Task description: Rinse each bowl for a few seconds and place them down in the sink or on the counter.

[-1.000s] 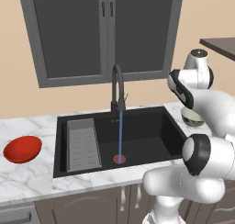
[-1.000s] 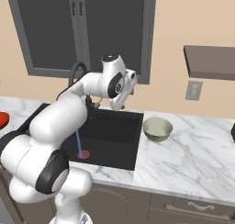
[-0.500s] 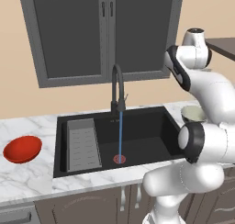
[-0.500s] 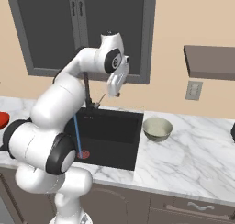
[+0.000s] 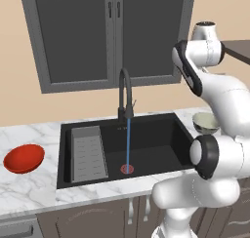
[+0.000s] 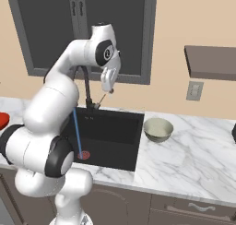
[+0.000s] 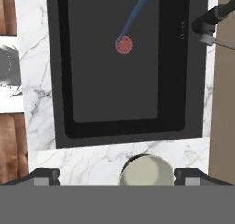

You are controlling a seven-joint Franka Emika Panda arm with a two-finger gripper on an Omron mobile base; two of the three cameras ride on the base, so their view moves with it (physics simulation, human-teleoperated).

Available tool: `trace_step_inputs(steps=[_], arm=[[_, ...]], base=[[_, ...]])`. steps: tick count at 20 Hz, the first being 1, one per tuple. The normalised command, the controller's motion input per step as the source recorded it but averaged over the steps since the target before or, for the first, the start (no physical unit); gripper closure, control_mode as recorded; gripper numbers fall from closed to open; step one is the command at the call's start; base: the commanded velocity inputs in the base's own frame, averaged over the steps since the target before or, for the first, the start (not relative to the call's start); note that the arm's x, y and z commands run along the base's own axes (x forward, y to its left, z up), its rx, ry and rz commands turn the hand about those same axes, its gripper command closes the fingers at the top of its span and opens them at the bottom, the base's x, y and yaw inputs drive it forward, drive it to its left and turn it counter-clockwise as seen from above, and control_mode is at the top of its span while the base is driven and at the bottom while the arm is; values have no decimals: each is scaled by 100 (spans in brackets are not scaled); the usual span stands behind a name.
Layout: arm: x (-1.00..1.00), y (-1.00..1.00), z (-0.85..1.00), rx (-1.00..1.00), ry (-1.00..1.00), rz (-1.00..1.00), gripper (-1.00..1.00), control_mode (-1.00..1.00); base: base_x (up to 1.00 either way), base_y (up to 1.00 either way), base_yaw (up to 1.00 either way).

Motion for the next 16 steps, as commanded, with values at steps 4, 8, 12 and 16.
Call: trace_step_inputs(steps=[4, 8, 12, 16], arm=[[-26, 61, 0, -7, -4, 6, -100, -100], [-11, 57, 0, -2, -5, 8, -100, -100], [0, 50, 0, 2, 0, 15, -100, -100], [0, 38, 0, 11, 0, 18, -100, -100]], base=[[0, 0, 0], [0, 0, 0], [0, 0, 0], [0, 0, 0]])
